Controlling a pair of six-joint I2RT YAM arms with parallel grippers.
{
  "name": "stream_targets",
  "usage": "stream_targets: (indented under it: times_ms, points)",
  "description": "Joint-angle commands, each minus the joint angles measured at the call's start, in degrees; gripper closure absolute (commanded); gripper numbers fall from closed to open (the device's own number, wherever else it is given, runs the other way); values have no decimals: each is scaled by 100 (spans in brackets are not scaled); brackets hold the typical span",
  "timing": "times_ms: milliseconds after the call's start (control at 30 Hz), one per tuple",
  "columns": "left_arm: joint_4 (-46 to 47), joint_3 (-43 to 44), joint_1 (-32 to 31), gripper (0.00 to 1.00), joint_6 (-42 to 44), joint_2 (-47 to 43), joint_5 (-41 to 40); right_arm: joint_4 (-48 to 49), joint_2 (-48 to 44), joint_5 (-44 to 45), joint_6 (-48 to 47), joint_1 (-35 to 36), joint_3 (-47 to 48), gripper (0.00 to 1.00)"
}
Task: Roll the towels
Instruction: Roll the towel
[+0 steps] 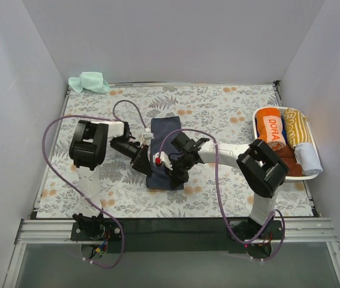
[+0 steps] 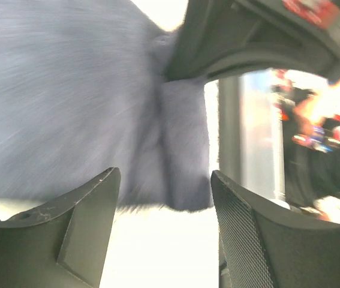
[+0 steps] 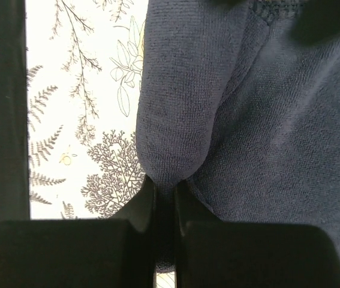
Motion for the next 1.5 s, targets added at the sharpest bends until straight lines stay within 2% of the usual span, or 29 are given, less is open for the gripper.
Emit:
stream_targets:
  times_ms: [0, 167, 200, 233, 267, 300, 333, 367, 400, 467, 500, 533, 600, 767, 967, 1067, 1100, 1133, 1233, 1300, 1333, 1467]
  points:
    - [780, 18, 837, 41, 178, -641, -236, -1072, 596, -726, 48, -142, 97, 99]
    - [1102, -332, 1349, 41, 125, -1756, -217, -1458, 1193, -1070, 83, -405, 598, 99]
    - [1270, -507, 1349, 41, 125, -2028, -505, -1564, 1299, -1183, 83, -440, 686, 99]
    - [1524, -944, 1341, 40, 47, -2683, -656, -1687, 1535, -1237, 5, -476, 817, 99]
    - [2187, -1253, 1323, 38, -206, -3064, -840, -1949, 1650, -1298, -14, -546, 1018, 99]
    - [2464, -1534, 1218, 38, -243, -3442, -1251, -2047, 1869, -1438, -40, -581, 1116, 99]
    - [2736, -1789, 1078, 38, -278, -4159, -1507, -2144, 1967, -1500, -66, -651, 1195, 99]
    - [3261, -2366, 911, 38, -305, -4506, -1832, -2250, 2046, -1570, -93, -687, 1292, 99]
    - [3527, -2633, 431, 37, -410, -5179, -2444, -2277, 2186, -1710, -102, -730, 1328, 99]
    - [4351, -3466, -107, 37, -515, -5825, -3115, -2329, 2310, -1799, -84, -844, 1372, 99]
    - [4582, -3740, -640, 36, -516, -6385, -3344, -2330, 2424, -1887, -58, -880, 1416, 99]
    - [4846, -3961, -889, 31, -525, -6625, -3817, -2321, 2468, -1914, -32, -959, 1433, 99]
    - [5357, -4408, -1573, 30, -472, -6986, -4197, -2303, 2582, -1984, 21, -1038, 1469, 99]
    - [6103, -4578, -2394, 32, -595, -6664, -4743, -2277, 2723, -1984, 109, -1118, 1539, 99]
    - [6720, -4613, -3150, 37, -622, -5978, -4858, -2259, 2855, -2010, 232, -1161, 1636, 99]
    - [6694, -4657, -3317, 49, -516, -5670, -4788, -2233, 2899, -2089, 311, -1240, 1653, 99]
    - [6642, -4657, -3335, 58, -455, -5513, -4719, -2216, 2899, -2098, 338, -1267, 1645, 99]
    - [6598, -4657, -3327, 63, -455, -5433, -4674, -2198, 2891, -2107, 364, -1284, 1644, 99]
    - [6151, -4421, -3335, 76, -550, -4951, -4403, -2145, 2812, -2064, 461, -1328, 1627, 99]
    - [5414, -4001, -3327, 80, -499, -4469, -4043, -2119, 2628, -1932, 574, -1346, 1610, 97]
    - [5167, -3868, -3327, 84, -499, -4318, -3728, -2093, 2540, -1888, 610, -1364, 1592, 79]
    - [4148, -3401, -3256, 96, -507, -3772, -3059, -1864, 1872, -1563, 909, -1609, 1434, 46]
